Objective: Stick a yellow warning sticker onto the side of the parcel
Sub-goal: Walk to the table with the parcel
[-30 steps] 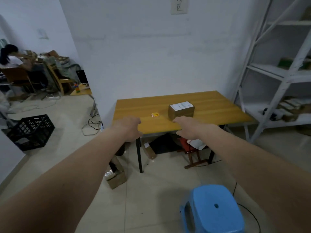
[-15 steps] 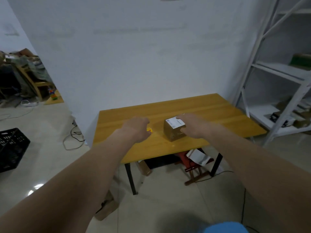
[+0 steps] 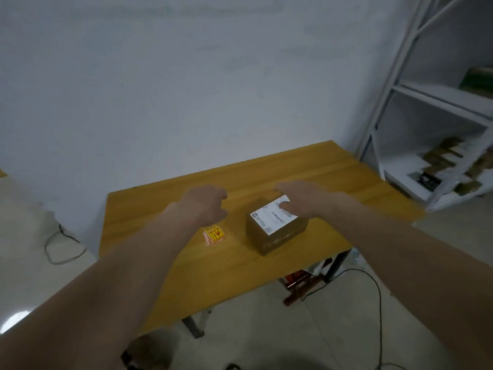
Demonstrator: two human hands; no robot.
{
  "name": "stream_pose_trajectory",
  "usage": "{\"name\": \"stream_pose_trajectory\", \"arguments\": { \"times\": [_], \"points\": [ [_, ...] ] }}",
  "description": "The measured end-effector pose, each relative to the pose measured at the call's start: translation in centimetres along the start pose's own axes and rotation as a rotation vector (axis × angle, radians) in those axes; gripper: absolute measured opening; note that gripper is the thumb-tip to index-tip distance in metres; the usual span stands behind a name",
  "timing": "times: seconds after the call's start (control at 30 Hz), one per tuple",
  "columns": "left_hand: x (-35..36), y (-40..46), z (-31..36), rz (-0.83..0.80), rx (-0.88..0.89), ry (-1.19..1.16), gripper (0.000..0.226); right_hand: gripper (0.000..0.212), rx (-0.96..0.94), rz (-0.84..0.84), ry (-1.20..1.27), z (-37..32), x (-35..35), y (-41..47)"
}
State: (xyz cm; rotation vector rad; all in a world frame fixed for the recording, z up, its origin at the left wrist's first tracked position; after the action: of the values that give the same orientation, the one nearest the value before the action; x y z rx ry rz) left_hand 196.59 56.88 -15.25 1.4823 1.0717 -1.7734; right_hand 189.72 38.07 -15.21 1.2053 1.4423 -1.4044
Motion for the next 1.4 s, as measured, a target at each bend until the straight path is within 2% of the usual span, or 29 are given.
{"name": "stream_pose_trajectory", "arguments": {
  "times": [0.13,0.27,0.4,0.63,0.77,0.93,1.27,1.4],
  "points": [
    [-1.4,4.7,0.9,0.062,0.108,-0.055,0.048,0.047,-0.003,0.032,0.003,1.2,-0.8,3.5],
    [-0.9,7.3,2.0,0.045,0.167,-0.097,0.046,0.045,-0.021,0.041,-0.033,2.5,-1.0,5.9],
    [-0.7,8.9,2.0,0.084,0.173,-0.161,0.047,0.044,-0.124,0.081,-0.002,3.3,-0.9,7.6],
    [0.4,13.1,4.5,0.101,0.077,-0.218,0.047,0.045,-0.358,0.063,-0.015,7.8,-0.2,11.3],
    [1.8,16.7,8.2,0.143,-0.014,-0.326,0.044,0.043,-0.496,-0.011,-0.023,11.9,0.7,14.9],
    [3.5,20.8,11.7,0.166,-0.043,-0.376,0.037,0.037,-0.5,-0.035,0.006,16.4,1.5,18.3],
    [9.8,25.0,9.6,0.273,-0.141,-0.29,0.036,0.039,-0.567,0.132,-0.059,18.1,8.0,24.4],
    [11.1,23.8,9.1,0.445,-0.23,-0.183,0.035,0.041,-0.593,0.271,-0.034,16.8,9.3,24.5]
  ]
}}
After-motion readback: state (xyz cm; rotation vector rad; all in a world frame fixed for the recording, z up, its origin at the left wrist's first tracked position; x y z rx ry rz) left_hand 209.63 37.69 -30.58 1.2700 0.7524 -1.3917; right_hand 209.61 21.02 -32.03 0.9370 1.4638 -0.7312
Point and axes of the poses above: each hand's wrist, its own y-axis towards the middle knuckle, its own x-axis out of the palm, z = x × y, the point moved 4 cm from there along y, towards the middle knuckle, and after that the axes turned 4 degrees about -y, right-handed, at the moved point
